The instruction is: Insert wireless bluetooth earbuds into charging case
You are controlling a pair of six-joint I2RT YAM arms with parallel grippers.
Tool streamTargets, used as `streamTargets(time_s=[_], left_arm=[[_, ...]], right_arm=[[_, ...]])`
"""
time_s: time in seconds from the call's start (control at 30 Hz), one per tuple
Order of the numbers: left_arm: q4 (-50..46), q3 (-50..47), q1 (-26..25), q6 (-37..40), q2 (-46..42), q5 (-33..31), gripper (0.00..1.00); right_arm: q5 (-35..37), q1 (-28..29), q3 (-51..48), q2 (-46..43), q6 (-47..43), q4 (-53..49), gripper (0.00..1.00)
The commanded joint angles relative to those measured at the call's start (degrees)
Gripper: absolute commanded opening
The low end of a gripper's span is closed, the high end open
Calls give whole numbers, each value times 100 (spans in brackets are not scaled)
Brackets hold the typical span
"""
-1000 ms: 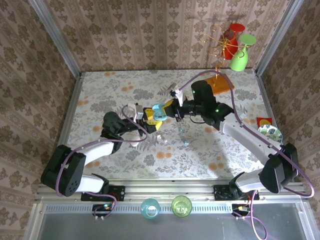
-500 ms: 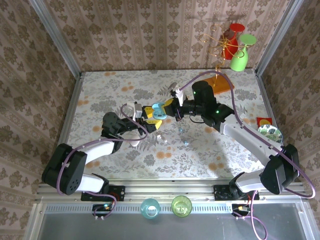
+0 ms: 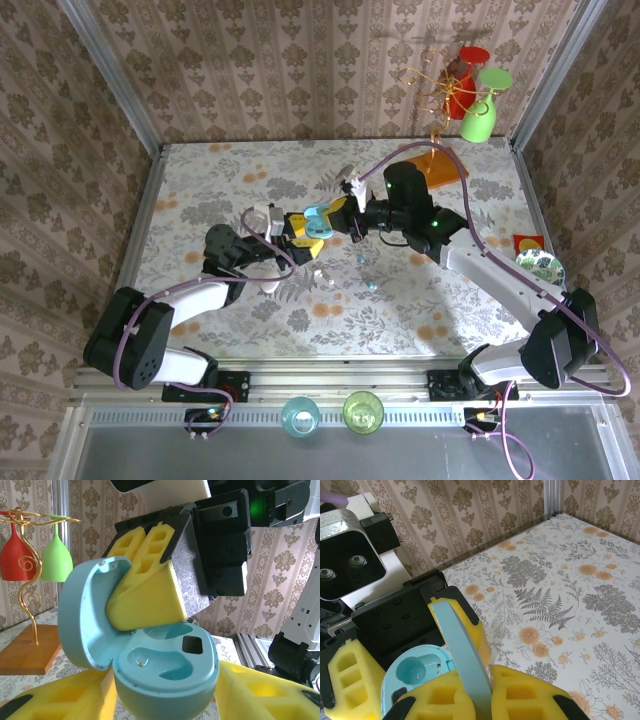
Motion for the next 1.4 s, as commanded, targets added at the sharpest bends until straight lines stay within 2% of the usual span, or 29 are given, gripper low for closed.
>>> streamTargets(time_s=[0.0,0.3,0.4,0.43,0.6,0.67,0.87,1.03,1.17,1.27,1.37], left_arm=[[233,188,-10,-76,-6,131,52],[221,205,-44,-63,26,197,38],[229,197,-45,-39,29,202,33],[228,188,-45,-29,29,203,32],[219,129,-36,96,47,102,30],[225,99,-19,172,48,4,30],[227,74,58,270,106,-129,30],[223,-9,106,454,160,-333,30],[254,-84,155,715,188,-597,30],[270,-110,193,811,188,-683,30],[275,-120,193,840,170,-667,30]], right_arm=[[-139,45,86,25,-92,51,1],[-193,45,92,25,-73,60,2],[-187,45,85,25,-63,54,5],[-174,45,84,25,-54,59,7],[-79,45,74,-25,60,112,33],[-55,36,78,-66,115,115,48],[86,27,39,-301,279,15,64],[528,27,-192,-697,426,4,76],[1149,-29,-507,-1120,788,95,81],[1895,-226,-732,-1321,1326,-157,93],[2116,-711,-956,-1356,1936,-649,96]])
